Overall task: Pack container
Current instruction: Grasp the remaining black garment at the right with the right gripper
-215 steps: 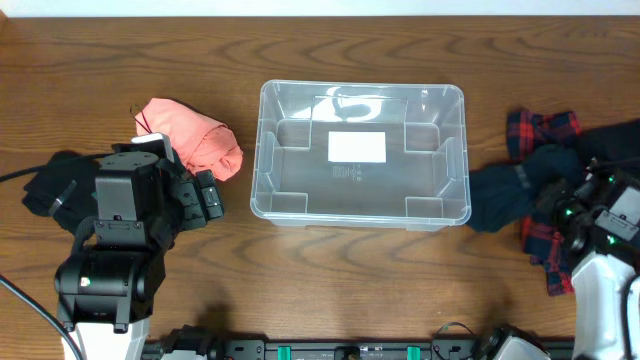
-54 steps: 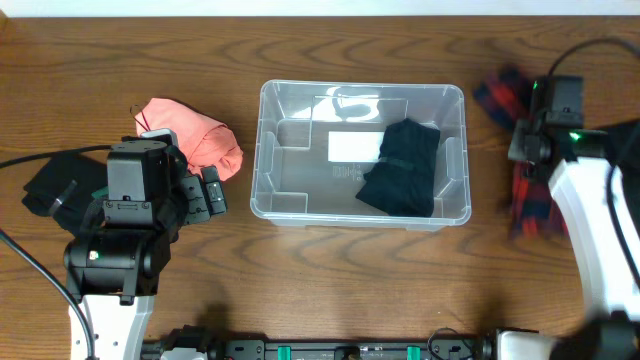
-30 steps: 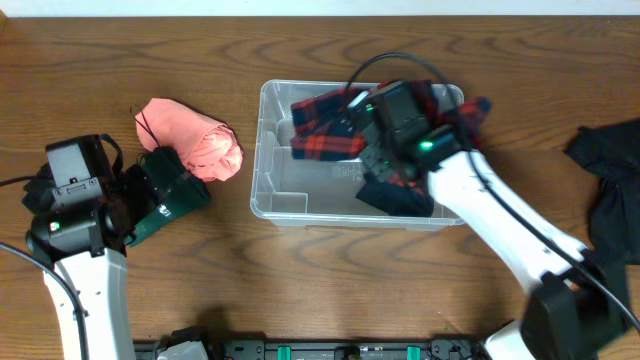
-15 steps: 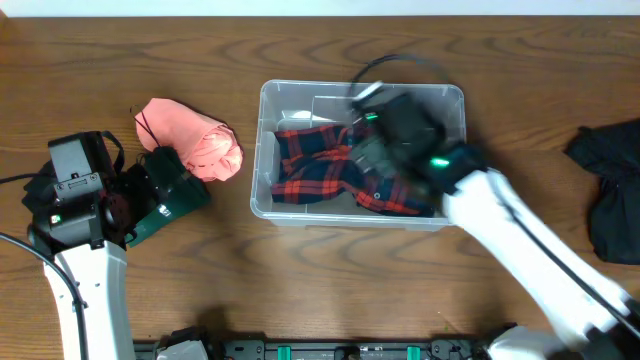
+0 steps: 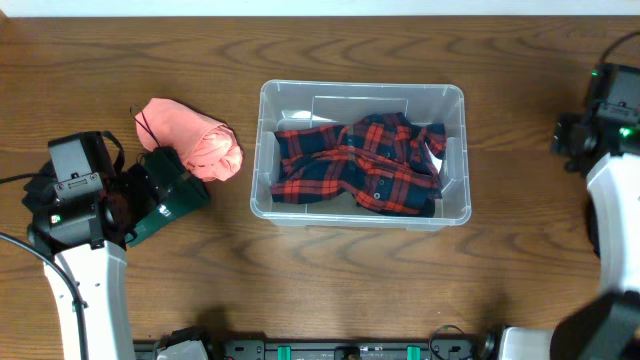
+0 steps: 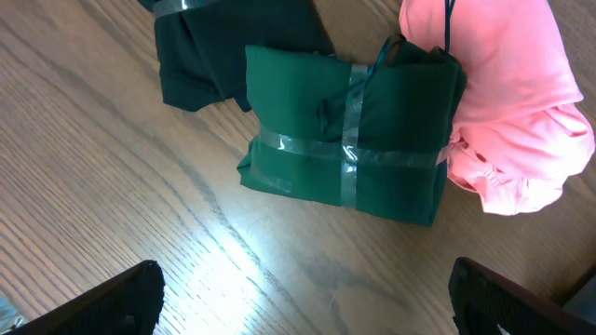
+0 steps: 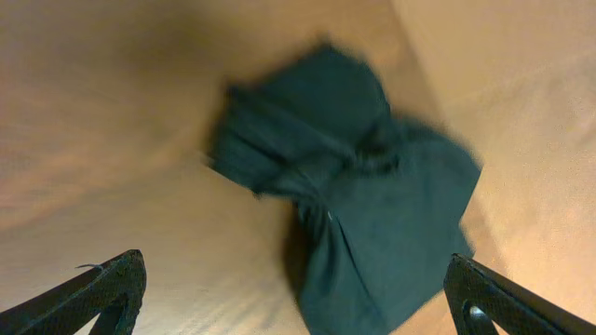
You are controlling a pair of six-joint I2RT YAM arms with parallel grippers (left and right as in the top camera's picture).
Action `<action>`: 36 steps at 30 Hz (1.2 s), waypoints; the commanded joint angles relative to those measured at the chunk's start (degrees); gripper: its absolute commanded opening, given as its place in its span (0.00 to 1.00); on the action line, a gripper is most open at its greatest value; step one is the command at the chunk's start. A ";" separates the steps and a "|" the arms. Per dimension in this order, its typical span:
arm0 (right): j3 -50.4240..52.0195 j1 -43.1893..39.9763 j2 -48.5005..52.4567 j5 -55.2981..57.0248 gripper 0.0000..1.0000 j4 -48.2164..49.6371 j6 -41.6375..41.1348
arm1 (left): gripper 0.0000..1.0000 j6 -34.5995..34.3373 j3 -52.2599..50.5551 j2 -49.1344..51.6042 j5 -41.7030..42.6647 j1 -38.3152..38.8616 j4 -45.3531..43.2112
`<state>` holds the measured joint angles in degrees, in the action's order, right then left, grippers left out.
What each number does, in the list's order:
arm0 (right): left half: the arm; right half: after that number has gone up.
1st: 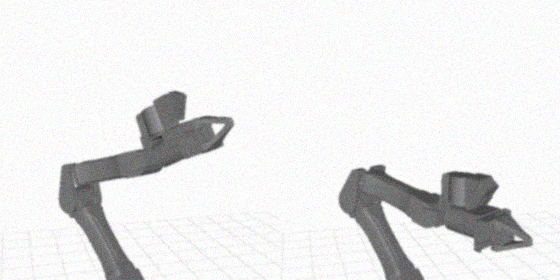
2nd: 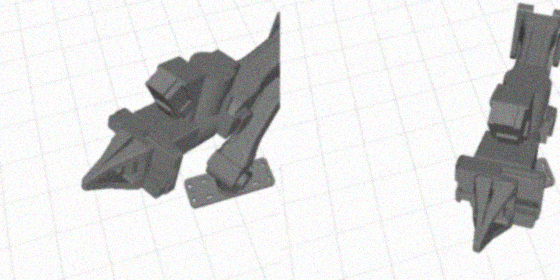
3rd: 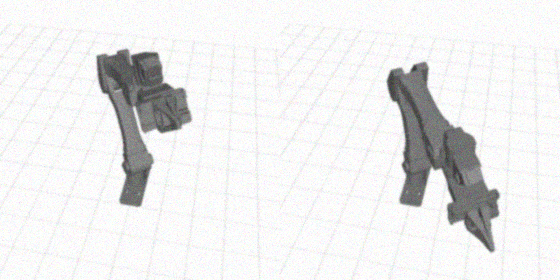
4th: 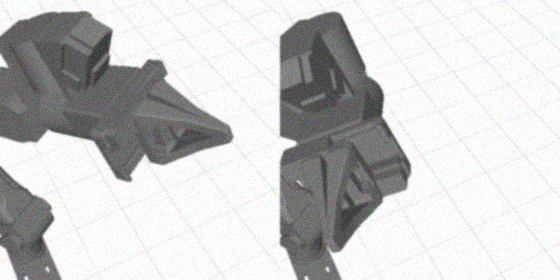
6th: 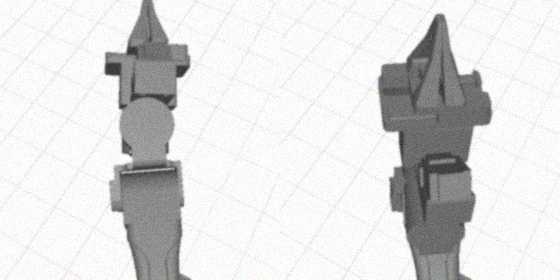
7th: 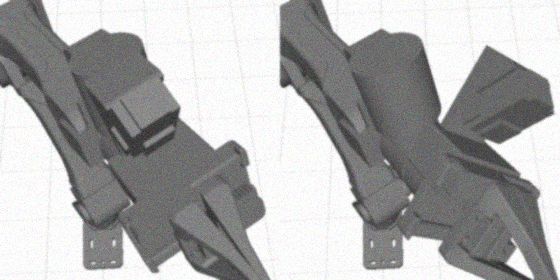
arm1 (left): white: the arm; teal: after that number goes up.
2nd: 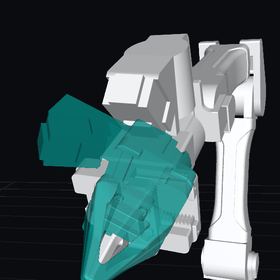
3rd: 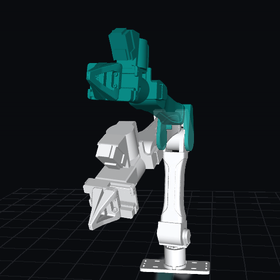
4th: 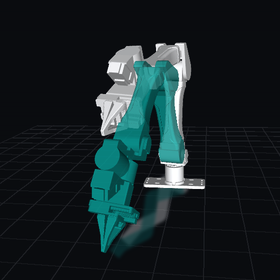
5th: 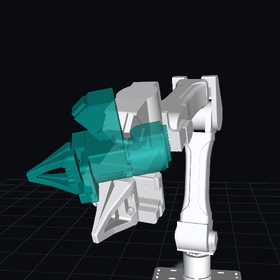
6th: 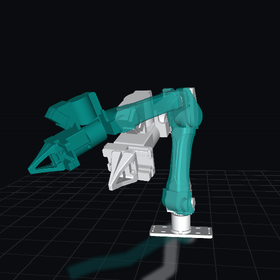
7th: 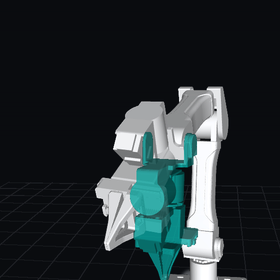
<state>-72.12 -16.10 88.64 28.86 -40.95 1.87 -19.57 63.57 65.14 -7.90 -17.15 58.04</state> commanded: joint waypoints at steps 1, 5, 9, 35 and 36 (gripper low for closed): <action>0.79 -4.35 6.14 -1.44 0.99 1.18 -0.50 | 0.98 -0.70 0.68 0.07 -0.22 -0.31 -0.02; 0.79 -7.76 13.40 -1.18 0.99 4.15 0.20 | 0.98 -0.70 0.68 0.07 -0.22 -0.31 -0.02; 0.79 -10.62 18.62 -0.37 0.99 7.69 0.96 | 0.98 -0.70 0.68 0.07 -0.22 -0.31 0.00; -15.32 2.45 -0.35 -13.46 0.01 -1.51 6.88 | 0.98 -0.70 0.68 0.07 -0.26 -0.31 0.22; -16.09 5.14 -2.34 -13.46 0.01 -2.27 7.85 | 0.98 -0.70 0.68 0.07 -0.26 -0.31 0.22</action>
<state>-82.76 -17.96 95.92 16.62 -42.76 5.72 -19.70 63.57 65.14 -7.90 -17.15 58.11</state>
